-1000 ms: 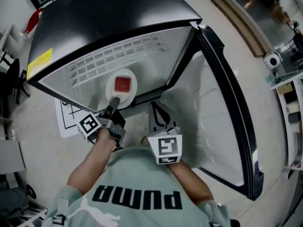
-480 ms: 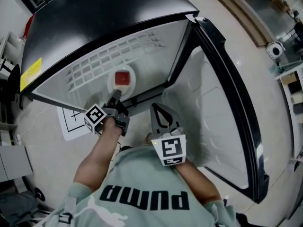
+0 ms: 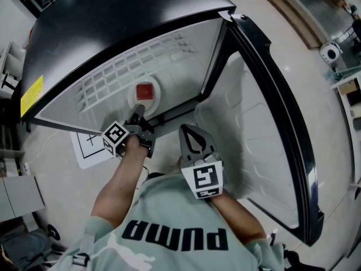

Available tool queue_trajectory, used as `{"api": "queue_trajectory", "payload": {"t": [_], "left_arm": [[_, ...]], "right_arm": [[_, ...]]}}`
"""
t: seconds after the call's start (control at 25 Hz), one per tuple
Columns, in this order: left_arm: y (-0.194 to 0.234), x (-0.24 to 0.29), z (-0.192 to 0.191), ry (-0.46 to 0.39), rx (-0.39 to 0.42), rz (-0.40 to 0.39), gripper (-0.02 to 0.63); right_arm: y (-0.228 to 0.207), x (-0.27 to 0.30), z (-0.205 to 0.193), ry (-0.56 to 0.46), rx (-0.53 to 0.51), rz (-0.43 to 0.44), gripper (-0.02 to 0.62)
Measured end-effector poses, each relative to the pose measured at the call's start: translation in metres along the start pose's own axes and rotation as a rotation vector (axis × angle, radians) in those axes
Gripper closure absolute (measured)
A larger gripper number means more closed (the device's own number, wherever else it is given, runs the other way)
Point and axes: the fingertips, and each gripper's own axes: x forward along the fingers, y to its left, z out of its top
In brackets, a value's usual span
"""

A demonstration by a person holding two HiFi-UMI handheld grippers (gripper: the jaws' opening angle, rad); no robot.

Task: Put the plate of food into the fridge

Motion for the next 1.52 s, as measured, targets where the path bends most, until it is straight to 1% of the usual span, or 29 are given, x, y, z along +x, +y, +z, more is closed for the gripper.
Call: {"api": "queue_trajectory", "payload": {"t": [0.32, 0.6, 0.8, 1.0, 1.16, 1.36, 1.52], "left_arm": [[0.004, 0.003, 0.003, 0.0, 0.011, 0.022, 0.555], [0.011, 0.003, 0.004, 0.004, 0.035, 0.048, 0.555], [0.013, 0.003, 0.003, 0.022, 0.075, 0.07, 0.555], [0.02, 0.004, 0.0, 0.06, 0.125, 0.12, 0.555], [0.026, 0.004, 0.001, 0.075, 0.206, 0.182, 0.555], [0.025, 0.004, 0.0, 0.095, 0.371, 0.246, 0.552], [0.022, 0.003, 0.001, 0.089, 0.513, 0.294, 0.518]], "right_arm": [[0.004, 0.006, 0.001, -0.013, 0.033, 0.009, 0.591], [0.006, 0.01, 0.001, -0.013, 0.041, 0.011, 0.591], [0.009, 0.013, 0.003, -0.012, 0.047, 0.017, 0.591], [0.011, 0.017, 0.005, -0.019, 0.06, 0.021, 0.591], [0.012, 0.019, 0.007, -0.018, 0.068, 0.027, 0.591], [0.006, 0.019, 0.007, -0.026, 0.072, 0.01, 0.591], [0.005, 0.019, 0.009, -0.027, 0.074, 0.011, 0.591]]}}
